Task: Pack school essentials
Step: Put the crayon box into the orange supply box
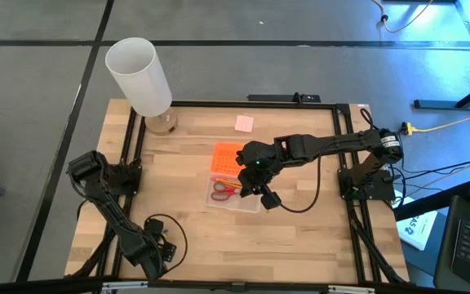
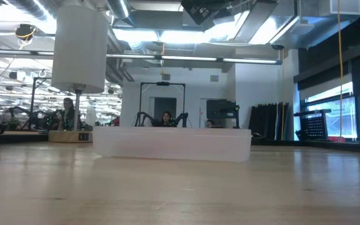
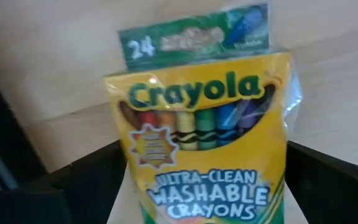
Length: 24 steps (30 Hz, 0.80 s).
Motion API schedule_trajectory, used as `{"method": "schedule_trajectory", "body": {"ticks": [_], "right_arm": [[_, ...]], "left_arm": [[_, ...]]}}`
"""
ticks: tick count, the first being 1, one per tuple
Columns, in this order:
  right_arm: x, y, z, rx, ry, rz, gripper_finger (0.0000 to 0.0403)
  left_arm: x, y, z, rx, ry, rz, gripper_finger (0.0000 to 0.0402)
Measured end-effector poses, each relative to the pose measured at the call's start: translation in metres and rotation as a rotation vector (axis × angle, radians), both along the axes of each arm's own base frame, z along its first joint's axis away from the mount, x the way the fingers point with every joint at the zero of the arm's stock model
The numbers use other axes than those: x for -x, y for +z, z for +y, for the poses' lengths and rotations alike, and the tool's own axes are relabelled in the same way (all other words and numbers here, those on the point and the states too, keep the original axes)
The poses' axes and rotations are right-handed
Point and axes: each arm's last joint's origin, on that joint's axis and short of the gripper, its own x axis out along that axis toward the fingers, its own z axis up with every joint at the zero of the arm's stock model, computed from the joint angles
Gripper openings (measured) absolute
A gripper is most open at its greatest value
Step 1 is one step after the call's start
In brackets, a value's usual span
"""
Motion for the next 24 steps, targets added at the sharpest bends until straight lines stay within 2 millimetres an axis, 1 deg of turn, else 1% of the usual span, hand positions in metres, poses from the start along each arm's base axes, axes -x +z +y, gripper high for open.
{"method": "schedule_trajectory", "body": {"ticks": [6,11,24], "right_arm": [[0.0000,0.0000,0.0000,0.000,0.000,0.000,0.0029],[0.0000,0.0000,0.0000,0.000,0.000,0.000,0.0029],[-0.0001,0.0001,0.0000,0.000,0.000,-0.001,0.0029]], "left_arm": [[-0.0006,-0.0033,-0.0026,-0.004,-0.011,-0.023,0.0397],[-0.0019,-0.0035,-0.0023,-0.024,-0.065,-0.060,0.0398],[-0.0023,-0.0035,-0.0021,-0.033,-0.058,-0.074,0.0399]]}}
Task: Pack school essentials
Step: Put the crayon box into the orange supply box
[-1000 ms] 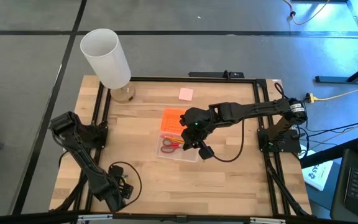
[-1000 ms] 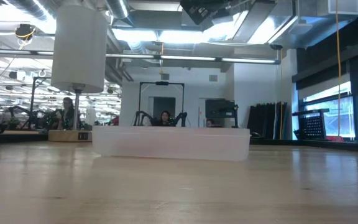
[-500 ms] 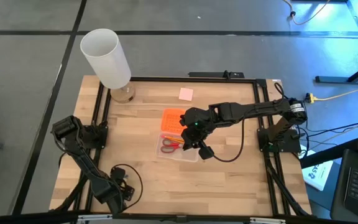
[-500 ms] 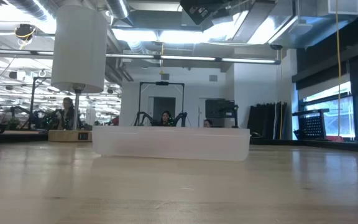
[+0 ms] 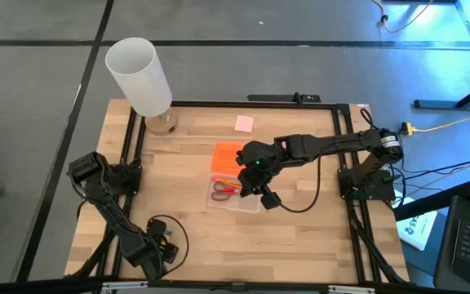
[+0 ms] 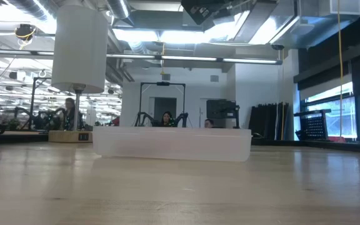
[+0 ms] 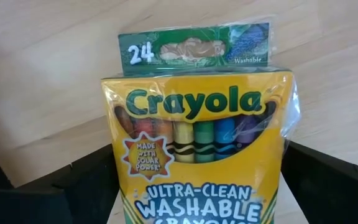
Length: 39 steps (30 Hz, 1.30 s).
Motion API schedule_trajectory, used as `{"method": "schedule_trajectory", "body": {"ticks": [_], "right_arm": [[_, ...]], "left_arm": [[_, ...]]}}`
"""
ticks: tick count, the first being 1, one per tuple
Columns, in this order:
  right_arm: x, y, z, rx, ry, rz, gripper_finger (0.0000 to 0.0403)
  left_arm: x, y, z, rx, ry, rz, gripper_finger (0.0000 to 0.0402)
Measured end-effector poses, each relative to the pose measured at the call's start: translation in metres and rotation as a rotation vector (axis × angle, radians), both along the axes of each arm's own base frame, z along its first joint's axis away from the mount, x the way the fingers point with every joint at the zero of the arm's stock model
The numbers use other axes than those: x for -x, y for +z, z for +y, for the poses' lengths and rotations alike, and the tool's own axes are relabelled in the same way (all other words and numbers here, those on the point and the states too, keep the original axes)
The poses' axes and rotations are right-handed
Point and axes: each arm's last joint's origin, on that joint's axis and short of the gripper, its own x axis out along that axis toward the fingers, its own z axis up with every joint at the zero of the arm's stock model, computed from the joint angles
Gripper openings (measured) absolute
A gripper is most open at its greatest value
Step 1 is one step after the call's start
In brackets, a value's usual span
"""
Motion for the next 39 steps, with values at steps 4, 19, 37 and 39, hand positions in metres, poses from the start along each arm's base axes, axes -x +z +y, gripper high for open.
{"method": "schedule_trajectory", "body": {"ticks": [4,19,37,39], "right_arm": [[0.000,0.000,0.000,0.000,0.000,0.000,0.0029],[0.000,0.000,0.000,0.000,0.000,-0.001,0.0029],[0.000,0.000,0.000,0.000,0.000,-0.002,0.0029],[0.000,0.000,0.000,0.000,0.000,-0.002,0.0029]], "left_arm": [[0.000,0.000,0.000,0.001,-0.002,0.004,0.0394],[0.000,0.000,0.000,0.001,0.005,0.004,0.0319],[-0.004,0.006,0.001,-0.055,-0.060,-0.098,0.0300],[-0.005,0.012,0.002,-0.065,-0.077,-0.137,0.0300]]}}
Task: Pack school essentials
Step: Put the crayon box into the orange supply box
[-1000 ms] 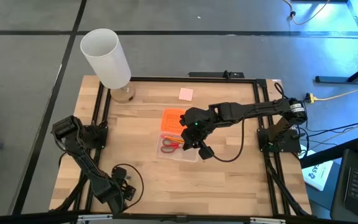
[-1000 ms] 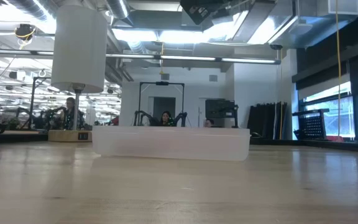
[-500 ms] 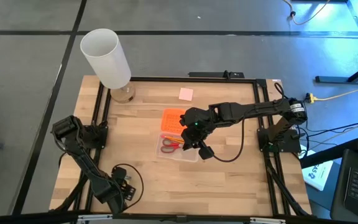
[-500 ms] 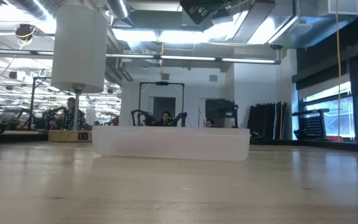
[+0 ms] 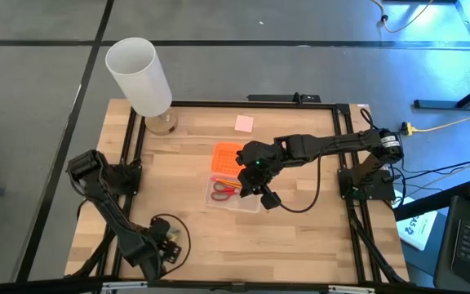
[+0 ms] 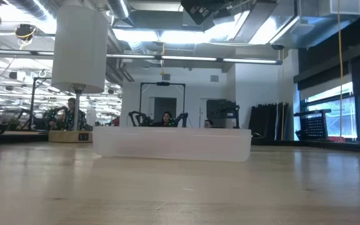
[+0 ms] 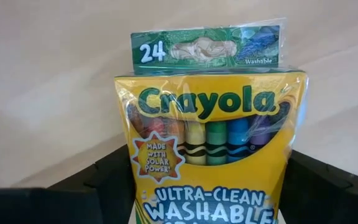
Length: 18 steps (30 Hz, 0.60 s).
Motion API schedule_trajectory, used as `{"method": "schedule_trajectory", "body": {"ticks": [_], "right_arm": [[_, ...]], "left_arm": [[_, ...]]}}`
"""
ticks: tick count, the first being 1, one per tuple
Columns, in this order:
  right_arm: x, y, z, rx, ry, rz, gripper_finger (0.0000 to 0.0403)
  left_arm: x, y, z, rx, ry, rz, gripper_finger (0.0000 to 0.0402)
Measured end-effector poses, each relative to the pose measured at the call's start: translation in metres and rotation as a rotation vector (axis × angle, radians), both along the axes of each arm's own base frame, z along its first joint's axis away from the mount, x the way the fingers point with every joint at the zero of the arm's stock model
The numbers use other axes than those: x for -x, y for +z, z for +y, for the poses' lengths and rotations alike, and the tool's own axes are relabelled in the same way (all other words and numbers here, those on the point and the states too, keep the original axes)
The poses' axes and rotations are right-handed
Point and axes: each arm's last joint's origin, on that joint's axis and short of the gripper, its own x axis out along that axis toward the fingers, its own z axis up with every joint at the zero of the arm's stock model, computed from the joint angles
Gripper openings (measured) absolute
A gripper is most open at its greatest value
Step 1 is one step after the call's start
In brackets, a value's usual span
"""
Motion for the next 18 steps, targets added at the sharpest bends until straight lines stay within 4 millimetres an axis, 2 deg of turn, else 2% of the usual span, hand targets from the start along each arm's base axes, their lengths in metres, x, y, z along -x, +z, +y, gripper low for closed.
{"method": "schedule_trajectory", "body": {"ticks": [9,18], "right_arm": [[0.000,0.000,0.000,0.000,0.000,-0.002,0.0029],[0.000,0.000,0.000,0.000,0.000,-0.004,0.0029]], "left_arm": [[-0.010,0.031,0.022,-0.085,-0.160,-0.133,0.0300],[-0.032,0.063,0.058,-0.160,-0.323,-0.215,0.0300]]}}
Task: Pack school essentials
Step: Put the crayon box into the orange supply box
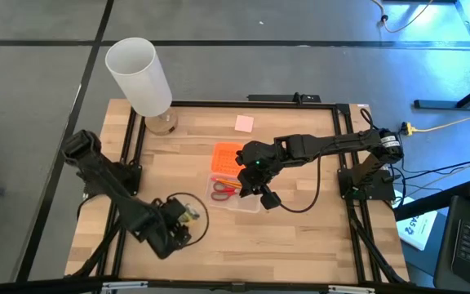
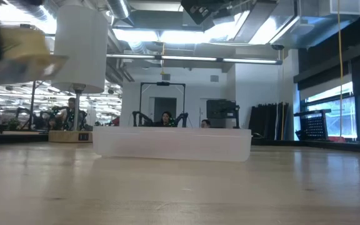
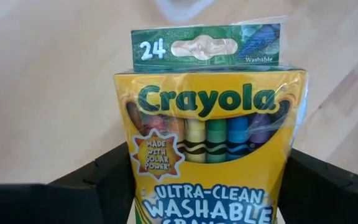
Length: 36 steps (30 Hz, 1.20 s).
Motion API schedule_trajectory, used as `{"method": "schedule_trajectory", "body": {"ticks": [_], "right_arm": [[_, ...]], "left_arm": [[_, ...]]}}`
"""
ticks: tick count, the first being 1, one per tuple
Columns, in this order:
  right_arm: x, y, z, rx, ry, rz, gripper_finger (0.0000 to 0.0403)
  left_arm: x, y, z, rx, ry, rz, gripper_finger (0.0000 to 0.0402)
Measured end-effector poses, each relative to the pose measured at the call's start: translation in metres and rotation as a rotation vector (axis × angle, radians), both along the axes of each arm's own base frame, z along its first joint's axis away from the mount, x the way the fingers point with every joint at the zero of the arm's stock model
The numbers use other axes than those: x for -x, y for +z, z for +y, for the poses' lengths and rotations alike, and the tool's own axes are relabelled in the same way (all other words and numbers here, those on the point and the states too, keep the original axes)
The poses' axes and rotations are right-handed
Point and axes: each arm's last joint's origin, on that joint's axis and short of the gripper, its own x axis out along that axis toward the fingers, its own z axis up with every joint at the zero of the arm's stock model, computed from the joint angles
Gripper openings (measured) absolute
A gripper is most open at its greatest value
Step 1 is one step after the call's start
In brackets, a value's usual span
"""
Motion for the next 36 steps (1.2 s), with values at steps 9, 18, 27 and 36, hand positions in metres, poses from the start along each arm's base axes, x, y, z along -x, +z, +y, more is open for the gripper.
{"method": "schedule_trajectory", "body": {"ticks": [9,18,27,36], "right_arm": [[0.000,0.000,0.000,0.000,0.000,0.000,0.0029],[0.000,0.000,0.000,0.000,0.000,0.000,0.0029],[0.001,0.001,-0.001,-0.037,-0.060,0.036,0.0029],[0.027,0.015,-0.013,0.191,-0.331,0.098,0.0029]], "left_arm": [[-0.022,0.025,0.038,-0.165,-0.313,-0.039,0.0300],[-0.058,0.036,0.058,-0.351,-0.651,-0.159,0.0300],[-0.070,0.036,0.080,-0.460,-0.778,-0.117,0.0300],[-0.077,0.036,0.099,-0.482,-0.833,-0.089,0.0300]]}}
